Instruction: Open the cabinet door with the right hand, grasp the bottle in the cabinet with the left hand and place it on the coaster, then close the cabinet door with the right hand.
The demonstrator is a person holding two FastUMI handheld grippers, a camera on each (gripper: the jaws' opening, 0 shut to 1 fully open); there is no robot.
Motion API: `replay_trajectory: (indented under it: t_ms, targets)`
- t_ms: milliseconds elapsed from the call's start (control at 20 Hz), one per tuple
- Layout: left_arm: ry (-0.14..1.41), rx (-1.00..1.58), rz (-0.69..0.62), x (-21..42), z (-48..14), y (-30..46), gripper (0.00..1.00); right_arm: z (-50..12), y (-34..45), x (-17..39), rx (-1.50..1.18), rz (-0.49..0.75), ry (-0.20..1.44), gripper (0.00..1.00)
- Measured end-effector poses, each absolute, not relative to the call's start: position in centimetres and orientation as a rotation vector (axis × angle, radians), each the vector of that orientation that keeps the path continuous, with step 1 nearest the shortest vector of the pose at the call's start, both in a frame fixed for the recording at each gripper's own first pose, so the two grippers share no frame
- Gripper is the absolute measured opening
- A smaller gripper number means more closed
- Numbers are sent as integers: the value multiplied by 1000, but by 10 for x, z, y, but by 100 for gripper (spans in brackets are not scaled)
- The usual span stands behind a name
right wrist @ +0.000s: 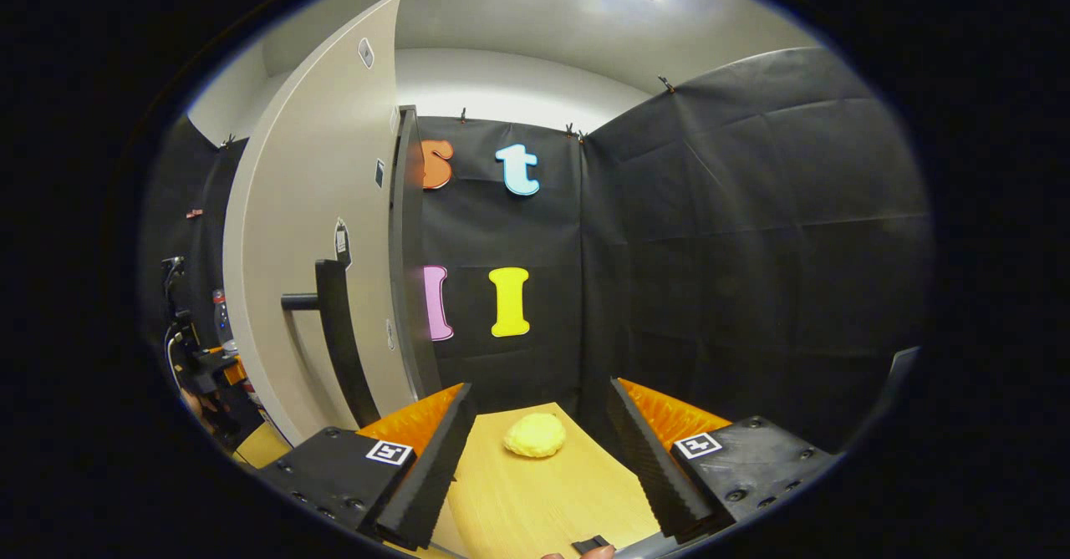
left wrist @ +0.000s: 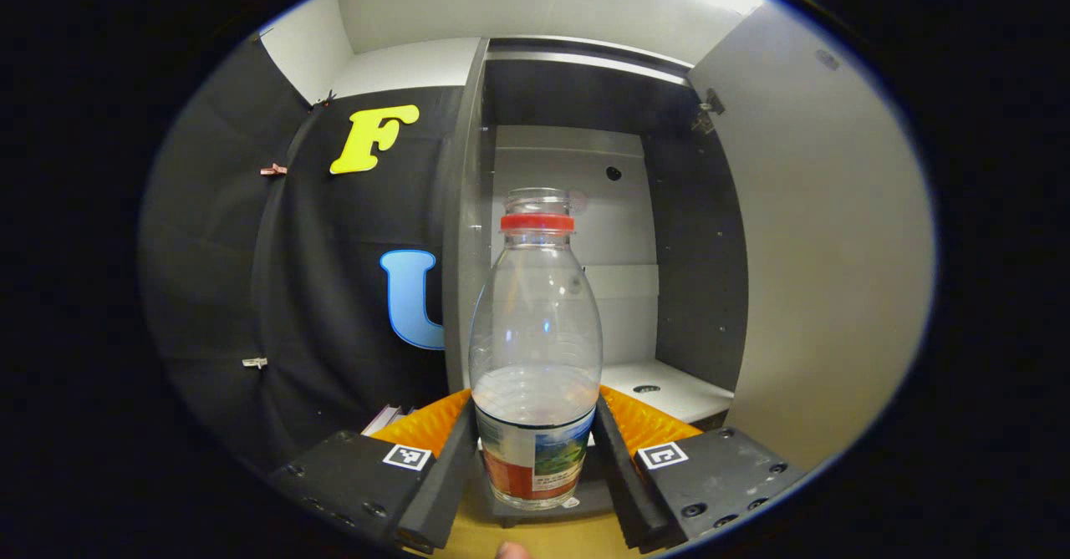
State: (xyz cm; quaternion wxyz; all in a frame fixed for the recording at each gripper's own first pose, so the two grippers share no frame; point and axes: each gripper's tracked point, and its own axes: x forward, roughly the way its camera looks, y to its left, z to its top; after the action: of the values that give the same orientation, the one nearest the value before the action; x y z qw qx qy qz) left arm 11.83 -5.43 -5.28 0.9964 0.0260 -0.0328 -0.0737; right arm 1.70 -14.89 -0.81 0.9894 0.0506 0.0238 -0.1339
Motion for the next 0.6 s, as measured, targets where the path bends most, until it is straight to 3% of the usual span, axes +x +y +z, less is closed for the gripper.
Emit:
replay_trajectory:
  t_ms: [600]
  targets:
    - [3,58,-210,39,-172,-5,75,8,-152,5,97,-334,16,98]
